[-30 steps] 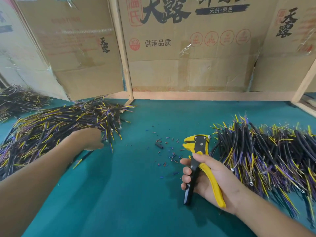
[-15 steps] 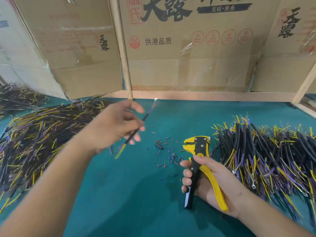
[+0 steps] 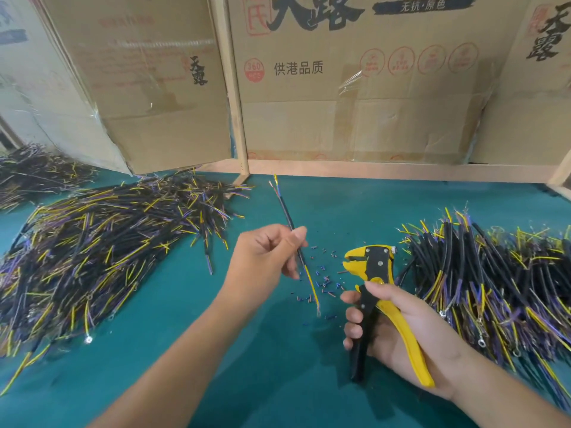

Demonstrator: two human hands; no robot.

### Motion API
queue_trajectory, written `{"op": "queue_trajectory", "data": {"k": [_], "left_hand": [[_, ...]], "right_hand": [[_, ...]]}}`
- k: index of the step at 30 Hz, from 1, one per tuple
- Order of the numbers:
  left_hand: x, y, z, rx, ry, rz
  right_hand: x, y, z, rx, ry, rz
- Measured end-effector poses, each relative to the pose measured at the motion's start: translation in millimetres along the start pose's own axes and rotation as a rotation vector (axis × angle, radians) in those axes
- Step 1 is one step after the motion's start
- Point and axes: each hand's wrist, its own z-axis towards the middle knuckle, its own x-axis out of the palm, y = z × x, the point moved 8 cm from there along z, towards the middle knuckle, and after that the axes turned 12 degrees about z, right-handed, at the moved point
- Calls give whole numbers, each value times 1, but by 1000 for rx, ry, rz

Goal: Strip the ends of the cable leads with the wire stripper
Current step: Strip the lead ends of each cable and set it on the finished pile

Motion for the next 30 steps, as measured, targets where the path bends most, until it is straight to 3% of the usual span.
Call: {"op": "queue_trajectory", "data": {"k": [5, 9, 12, 30], "left_hand": [[14, -3, -6, 15, 122, 16], [25, -3, -10, -65, 201, -191], [28, -6, -13, -77, 211, -215], [24, -33, -20, 164, 238, -109]], "right_hand": [[-3, -1, 2, 15, 27, 10], [-3, -1, 4, 13, 33, 6], [-4, -1, 5, 24, 39, 16], [-6, 0, 7, 8, 51, 7]]}}
